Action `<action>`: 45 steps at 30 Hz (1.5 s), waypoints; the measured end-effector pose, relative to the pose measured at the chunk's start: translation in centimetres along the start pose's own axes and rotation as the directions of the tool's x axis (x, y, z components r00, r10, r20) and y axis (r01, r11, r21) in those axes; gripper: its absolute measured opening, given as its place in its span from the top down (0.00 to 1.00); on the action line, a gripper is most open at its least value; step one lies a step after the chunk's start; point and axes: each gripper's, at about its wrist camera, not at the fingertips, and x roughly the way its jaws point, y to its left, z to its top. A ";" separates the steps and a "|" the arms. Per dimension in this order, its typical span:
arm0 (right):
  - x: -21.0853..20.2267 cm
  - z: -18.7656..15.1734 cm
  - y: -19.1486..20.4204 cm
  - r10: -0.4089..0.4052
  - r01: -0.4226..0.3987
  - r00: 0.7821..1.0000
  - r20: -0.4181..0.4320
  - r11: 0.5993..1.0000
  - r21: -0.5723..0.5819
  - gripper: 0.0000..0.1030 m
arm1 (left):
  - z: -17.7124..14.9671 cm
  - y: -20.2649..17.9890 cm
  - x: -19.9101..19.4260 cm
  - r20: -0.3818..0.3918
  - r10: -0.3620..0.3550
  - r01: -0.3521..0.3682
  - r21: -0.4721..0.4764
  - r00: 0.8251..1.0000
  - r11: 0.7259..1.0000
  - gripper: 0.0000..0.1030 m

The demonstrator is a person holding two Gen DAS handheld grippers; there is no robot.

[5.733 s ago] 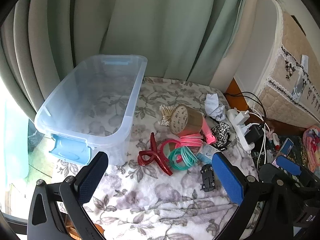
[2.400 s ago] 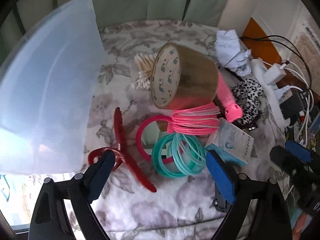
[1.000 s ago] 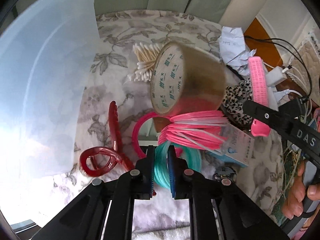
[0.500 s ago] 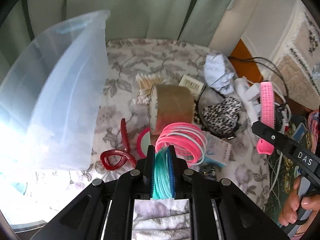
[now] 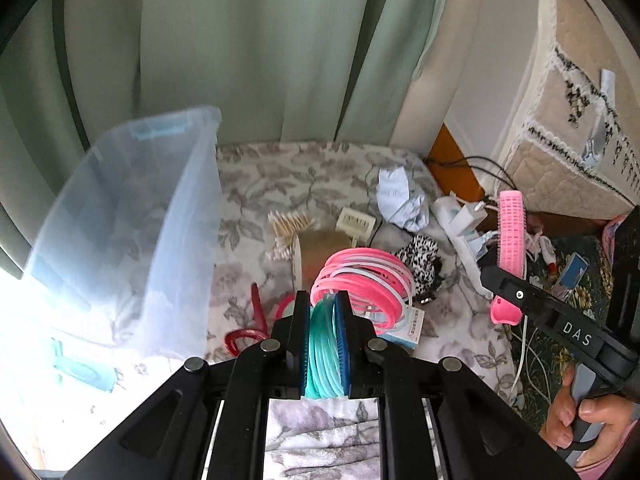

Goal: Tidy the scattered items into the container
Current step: 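Carry the teal bangles and pink rollers over the clear box with both grippers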

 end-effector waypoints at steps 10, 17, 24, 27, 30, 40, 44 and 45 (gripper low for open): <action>-2.8 0.6 2.0 0.042 -0.043 0.997 0.057 0.999 0.007 0.71 | 1.4 2.0 -3.5 0.102 -0.028 0.032 -0.034 0.994 0.999 0.88; -2.8 1.0 4.3 0.093 -0.092 0.995 0.044 0.996 -0.008 0.71 | 2.5 5.1 -5.3 0.162 -0.019 0.035 -0.097 0.987 0.995 0.88; -1.5 1.7 7.9 0.114 -0.114 0.993 0.004 0.992 -0.060 0.72 | 3.1 9.7 -5.9 0.211 0.000 0.042 -0.194 0.978 0.980 0.88; -0.7 2.3 10.2 0.125 -0.125 0.992 -0.011 0.987 -0.099 0.72 | 3.0 11.6 -6.2 0.230 0.024 0.029 -0.224 0.973 0.974 0.88; 0.4 2.5 13.0 0.142 -0.146 0.989 -0.033 0.979 -0.144 0.72 | 2.8 13.8 -6.5 0.246 0.047 0.021 -0.265 0.968 0.964 0.88; 4.9 1.6 20.4 0.191 -0.220 0.972 -0.138 0.944 -0.246 0.72 | 1.3 19.2 -6.0 0.243 0.084 0.010 -0.364 0.966 0.931 0.88; 6.9 0.8 22.4 0.189 -0.237 0.964 -0.188 0.931 -0.278 0.71 | 0.7 20.7 -5.1 0.220 0.081 0.013 -0.394 0.972 0.919 0.88; 7.2 0.5 22.8 0.189 -0.241 0.962 -0.198 0.928 -0.284 0.71 | 0.6 21.1 -4.8 0.215 0.079 0.014 -0.399 0.974 0.917 0.88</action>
